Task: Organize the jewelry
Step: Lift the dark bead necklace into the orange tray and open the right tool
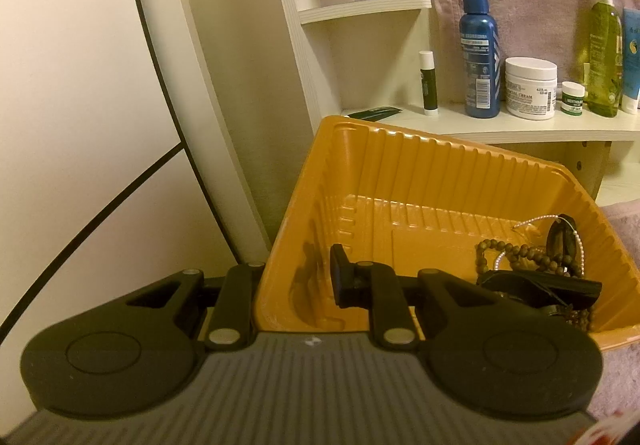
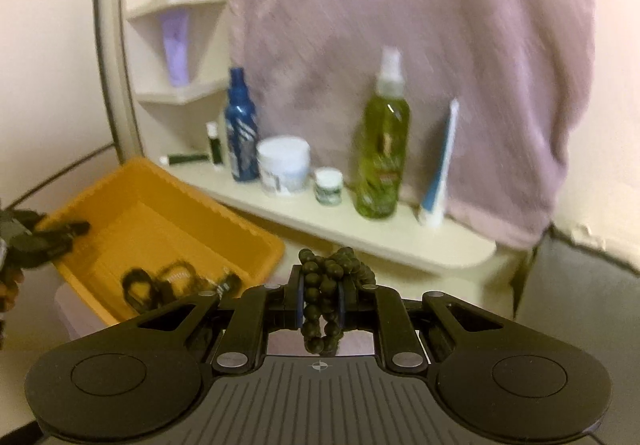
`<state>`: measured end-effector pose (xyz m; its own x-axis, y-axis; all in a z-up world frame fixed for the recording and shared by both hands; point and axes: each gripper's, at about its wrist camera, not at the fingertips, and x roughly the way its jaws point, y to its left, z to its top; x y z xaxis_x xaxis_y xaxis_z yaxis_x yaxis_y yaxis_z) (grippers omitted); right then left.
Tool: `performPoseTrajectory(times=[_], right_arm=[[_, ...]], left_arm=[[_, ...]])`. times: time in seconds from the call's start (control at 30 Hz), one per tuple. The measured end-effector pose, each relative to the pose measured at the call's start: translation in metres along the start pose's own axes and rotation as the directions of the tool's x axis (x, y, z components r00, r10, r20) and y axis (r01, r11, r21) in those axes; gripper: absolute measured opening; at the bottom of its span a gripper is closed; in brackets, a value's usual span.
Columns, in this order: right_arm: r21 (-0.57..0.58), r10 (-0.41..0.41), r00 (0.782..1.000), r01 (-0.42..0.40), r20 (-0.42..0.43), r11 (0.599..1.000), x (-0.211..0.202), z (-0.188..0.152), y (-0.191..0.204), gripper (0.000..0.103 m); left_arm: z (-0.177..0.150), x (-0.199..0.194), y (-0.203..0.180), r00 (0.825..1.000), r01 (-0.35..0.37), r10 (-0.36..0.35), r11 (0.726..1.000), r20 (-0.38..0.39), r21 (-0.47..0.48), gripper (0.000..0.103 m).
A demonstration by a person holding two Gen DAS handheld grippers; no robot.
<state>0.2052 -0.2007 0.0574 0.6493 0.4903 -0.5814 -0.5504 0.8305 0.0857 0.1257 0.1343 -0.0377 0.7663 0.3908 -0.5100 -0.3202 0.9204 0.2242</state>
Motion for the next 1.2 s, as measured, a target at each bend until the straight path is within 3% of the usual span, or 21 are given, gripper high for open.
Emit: performPoseTrajectory(times=[0.47,0.73,1.2], right_arm=[[-0.034,0.188,0.98,-0.186,0.063,0.982,0.027,0.046,0.056,0.016],[-0.042,0.245,0.97,-0.245,-0.001,0.969,0.064,0.048,0.089,0.016],[-0.002,0.299,0.947,-0.301,-0.121,0.953,0.112,0.02,0.112,0.016]], left_arm=[[0.0,-0.001,0.0,1.0,0.007,-0.007,1.0,0.004,-0.004,0.018],[0.001,-0.001,0.0,1.0,0.01,-0.01,1.0,0.004,-0.007,0.018],[0.0,-0.001,0.0,1.0,0.009,-0.009,1.0,0.0,-0.009,0.018]])
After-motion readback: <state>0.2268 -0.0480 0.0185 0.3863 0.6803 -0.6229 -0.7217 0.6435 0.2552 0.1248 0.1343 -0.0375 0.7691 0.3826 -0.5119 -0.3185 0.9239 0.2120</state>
